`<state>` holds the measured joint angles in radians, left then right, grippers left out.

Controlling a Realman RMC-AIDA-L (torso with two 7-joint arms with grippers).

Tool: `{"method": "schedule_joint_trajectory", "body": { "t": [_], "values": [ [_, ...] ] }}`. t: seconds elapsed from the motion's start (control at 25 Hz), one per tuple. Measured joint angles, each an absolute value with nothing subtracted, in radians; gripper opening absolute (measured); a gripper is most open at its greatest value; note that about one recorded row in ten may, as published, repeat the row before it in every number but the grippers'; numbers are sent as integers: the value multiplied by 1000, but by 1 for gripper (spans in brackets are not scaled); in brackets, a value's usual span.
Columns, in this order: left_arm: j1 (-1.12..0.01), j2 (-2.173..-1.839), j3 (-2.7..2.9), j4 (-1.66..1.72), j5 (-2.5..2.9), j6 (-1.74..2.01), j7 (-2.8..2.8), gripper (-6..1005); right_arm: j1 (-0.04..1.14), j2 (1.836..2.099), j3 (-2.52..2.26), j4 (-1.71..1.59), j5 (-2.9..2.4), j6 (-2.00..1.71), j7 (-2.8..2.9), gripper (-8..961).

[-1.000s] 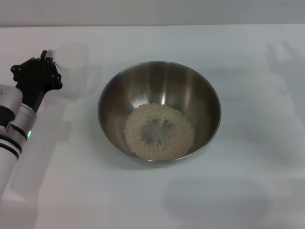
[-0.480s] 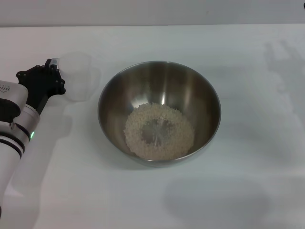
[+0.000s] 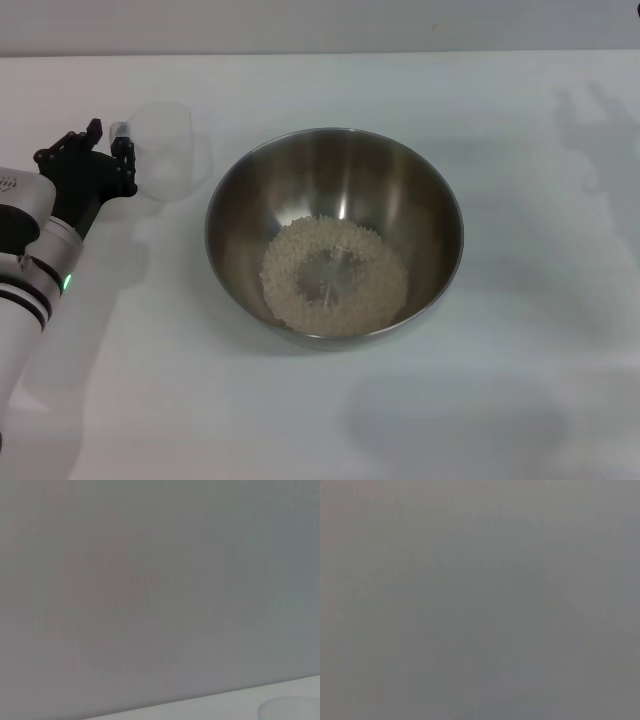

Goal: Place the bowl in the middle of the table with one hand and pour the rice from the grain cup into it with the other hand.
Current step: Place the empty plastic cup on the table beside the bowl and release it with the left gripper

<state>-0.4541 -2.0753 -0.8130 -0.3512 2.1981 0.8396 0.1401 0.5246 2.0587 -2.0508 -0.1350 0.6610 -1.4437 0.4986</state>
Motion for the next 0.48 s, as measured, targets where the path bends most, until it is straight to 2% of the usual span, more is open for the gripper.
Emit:
{"method": "schedule_joint_trajectory", "body": {
  "t": [0.04,0.48],
  "values": [
    [-453,-2075,-813,-351,2198,839,134,247,525,2059,-2051,-135,661,-1443,499,514],
    [-426,-2072,-815,-351,2200,839,133,449,526,2058,-2048,-134,661,-1443,499,514]
  ]
}}
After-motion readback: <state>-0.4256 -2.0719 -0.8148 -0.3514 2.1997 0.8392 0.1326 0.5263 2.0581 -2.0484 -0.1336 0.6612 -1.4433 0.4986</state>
